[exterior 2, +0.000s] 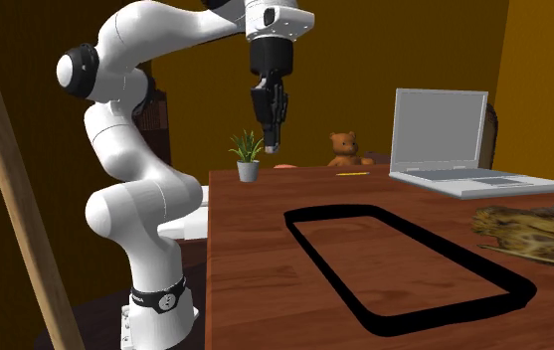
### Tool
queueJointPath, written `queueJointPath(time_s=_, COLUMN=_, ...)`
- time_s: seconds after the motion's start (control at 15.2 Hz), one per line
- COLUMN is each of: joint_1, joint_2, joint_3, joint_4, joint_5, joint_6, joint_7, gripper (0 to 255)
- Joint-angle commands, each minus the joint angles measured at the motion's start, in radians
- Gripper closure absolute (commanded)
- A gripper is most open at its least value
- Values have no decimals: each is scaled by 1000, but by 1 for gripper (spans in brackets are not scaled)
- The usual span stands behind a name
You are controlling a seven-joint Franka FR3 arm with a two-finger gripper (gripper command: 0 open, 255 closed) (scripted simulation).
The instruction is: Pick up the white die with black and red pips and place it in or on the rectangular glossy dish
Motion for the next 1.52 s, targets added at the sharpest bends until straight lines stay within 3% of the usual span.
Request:
queueJointPath(time_s=0.0, joint_1=-11, joint_2=69, joint_3=-5, joint_4=46, joint_5=-12, joint_6=23, joint_7=-11, gripper=255)
queueJointPath(time_s=0.53, joint_1=-46, joint_2=377, joint_3=-3, joint_4=285, joint_5=-54, joint_6=90, joint_7=-28, gripper=255)
queueJointPath(time_s=0.99, joint_1=-63, joint_2=642, joint_3=3, joint_4=553, joint_5=-95, joint_6=83, joint_7=-29, gripper=255)
queueJointPath(time_s=1.45, joint_1=-62, joint_2=615, joint_3=2, joint_4=427, joint_5=-91, joint_6=182, joint_7=-32, gripper=255)
